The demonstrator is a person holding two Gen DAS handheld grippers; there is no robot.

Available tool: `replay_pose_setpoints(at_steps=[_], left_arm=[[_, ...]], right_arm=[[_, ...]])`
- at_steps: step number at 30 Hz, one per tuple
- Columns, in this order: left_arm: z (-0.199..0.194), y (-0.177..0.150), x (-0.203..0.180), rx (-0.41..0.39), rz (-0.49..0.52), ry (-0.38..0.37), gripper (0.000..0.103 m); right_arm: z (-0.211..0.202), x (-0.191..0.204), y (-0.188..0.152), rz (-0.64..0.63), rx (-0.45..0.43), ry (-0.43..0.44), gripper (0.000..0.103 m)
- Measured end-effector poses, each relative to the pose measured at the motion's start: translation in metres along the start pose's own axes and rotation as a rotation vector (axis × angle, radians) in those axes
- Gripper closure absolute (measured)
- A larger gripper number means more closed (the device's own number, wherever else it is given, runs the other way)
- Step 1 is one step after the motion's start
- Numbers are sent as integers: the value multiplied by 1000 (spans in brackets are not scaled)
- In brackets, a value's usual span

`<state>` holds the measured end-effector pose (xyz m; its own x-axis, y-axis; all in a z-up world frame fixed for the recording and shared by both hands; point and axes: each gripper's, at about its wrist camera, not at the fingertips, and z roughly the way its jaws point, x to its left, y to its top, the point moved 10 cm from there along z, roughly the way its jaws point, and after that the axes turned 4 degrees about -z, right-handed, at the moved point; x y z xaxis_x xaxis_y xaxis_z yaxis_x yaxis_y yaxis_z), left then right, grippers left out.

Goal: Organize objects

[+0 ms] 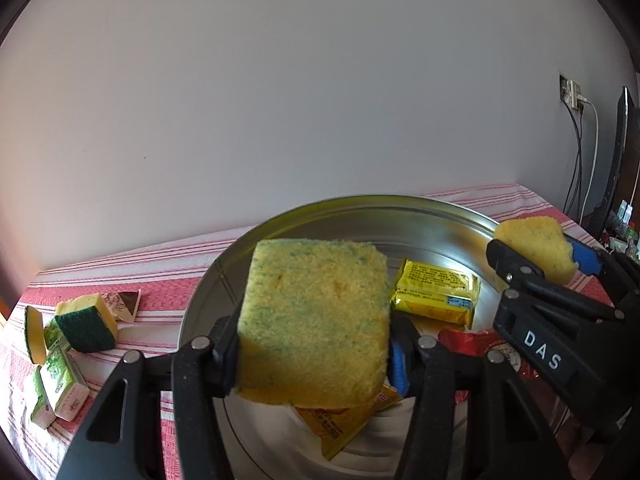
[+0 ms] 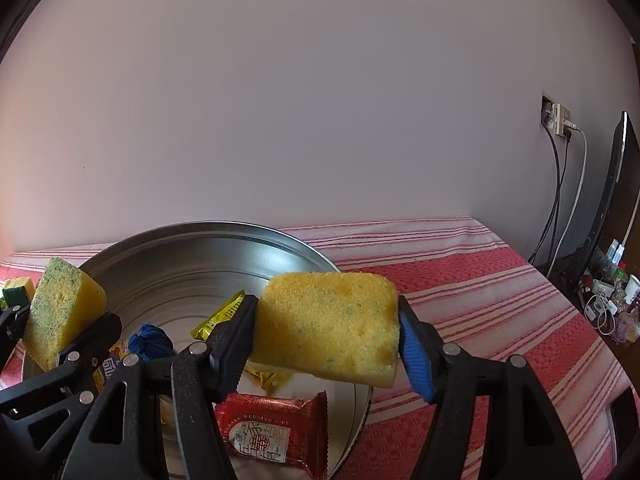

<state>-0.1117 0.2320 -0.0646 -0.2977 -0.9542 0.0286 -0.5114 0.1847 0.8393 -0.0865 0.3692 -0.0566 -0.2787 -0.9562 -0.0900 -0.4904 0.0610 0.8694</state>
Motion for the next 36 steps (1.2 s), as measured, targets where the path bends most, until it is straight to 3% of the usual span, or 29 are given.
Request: replay_pose_setpoints(at_steps=[11, 13, 16, 17, 18, 20, 21, 27, 36], left_arm=[[-6, 2, 18, -5, -8, 45, 46], [-10, 2, 25, -10, -12, 69, 42], [-14, 3, 35, -18, -53, 77, 19], [-17, 5, 39, -29, -71, 73, 5], [-21, 7, 42, -47, -87, 71, 1], [-29, 9, 49, -79, -100, 64, 1], [-31, 9, 49, -84, -98, 59, 0], [-32, 11, 55, -100, -101, 47, 0], [-57, 18, 65, -159, -86, 77, 0]], right_arm=[[-4, 24, 2, -14, -6, 101, 34], [-4, 28, 2, -29, 3, 108, 33], [-8, 23, 4, -12, -5, 99, 29], [-11, 18, 7, 11, -24, 98, 26], [-17, 12, 11, 43, -52, 97, 24], [-27, -4, 18, 115, -120, 103, 6], [-33, -9, 21, 146, -150, 106, 4], [-52, -48, 28, 292, -251, 59, 3], [-51, -68, 25, 437, -272, 123, 3]])
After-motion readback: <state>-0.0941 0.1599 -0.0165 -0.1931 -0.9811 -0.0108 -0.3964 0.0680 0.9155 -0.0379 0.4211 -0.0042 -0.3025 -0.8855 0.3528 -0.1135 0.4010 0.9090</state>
